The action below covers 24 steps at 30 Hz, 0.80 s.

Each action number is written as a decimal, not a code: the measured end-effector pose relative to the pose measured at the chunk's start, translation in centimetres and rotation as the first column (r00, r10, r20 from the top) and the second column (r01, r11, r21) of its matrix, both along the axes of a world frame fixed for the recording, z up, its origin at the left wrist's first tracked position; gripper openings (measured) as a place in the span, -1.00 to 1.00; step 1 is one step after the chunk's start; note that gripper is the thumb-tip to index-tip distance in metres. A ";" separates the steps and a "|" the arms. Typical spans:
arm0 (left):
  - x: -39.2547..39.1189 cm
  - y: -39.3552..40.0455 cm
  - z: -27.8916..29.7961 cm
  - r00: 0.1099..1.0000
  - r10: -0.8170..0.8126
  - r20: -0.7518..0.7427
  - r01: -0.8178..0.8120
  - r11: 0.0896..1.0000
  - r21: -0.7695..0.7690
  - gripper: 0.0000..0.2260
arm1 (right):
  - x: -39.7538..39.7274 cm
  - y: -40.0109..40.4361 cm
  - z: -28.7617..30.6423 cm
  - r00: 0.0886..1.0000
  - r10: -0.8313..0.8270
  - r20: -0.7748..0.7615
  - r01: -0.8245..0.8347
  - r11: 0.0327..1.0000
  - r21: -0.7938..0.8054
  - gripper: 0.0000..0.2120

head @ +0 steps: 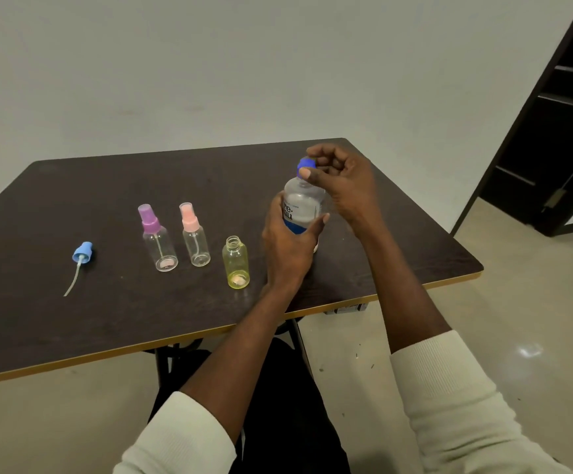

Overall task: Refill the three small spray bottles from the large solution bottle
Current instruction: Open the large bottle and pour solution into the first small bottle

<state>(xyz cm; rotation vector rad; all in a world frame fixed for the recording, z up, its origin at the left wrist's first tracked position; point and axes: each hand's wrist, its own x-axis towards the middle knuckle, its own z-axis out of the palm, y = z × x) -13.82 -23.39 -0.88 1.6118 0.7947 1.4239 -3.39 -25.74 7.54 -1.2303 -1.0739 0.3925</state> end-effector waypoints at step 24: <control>0.2 0.2 -0.5 1.000 -0.013 -0.017 0.013 1.000 0.016 -0.34 | -0.6 0.2 -0.1 1.000 0.003 0.022 -0.003 1.000 -0.004 -0.70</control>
